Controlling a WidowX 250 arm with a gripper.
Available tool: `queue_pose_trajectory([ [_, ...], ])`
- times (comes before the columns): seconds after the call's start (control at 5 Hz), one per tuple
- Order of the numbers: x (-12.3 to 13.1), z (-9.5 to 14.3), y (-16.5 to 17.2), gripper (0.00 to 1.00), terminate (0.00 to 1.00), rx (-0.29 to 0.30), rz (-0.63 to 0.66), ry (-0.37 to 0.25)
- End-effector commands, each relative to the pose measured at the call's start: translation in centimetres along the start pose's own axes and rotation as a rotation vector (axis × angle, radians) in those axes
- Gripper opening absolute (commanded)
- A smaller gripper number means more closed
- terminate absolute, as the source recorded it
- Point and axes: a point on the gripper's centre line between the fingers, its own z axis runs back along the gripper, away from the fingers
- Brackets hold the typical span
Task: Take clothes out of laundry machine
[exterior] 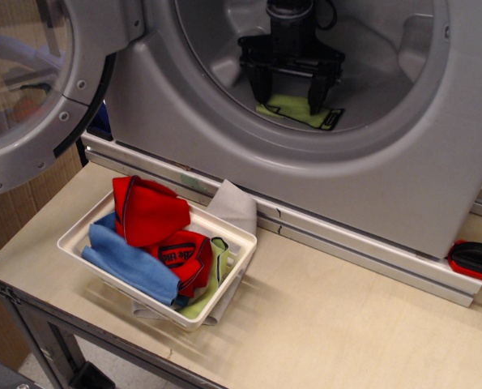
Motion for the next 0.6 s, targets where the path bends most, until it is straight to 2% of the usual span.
queue_pose_trajectory([
  [0.0,-1.0,0.7,0.4,0.0,0.0,0.038,0.006,0.003],
  [0.2,-2.4,0.9,1.3,0.0,0.0,0.038,0.011,-0.009],
  [0.4,-4.4,0.9,2.3,0.0,0.0,0.083,0.003,-0.04],
])
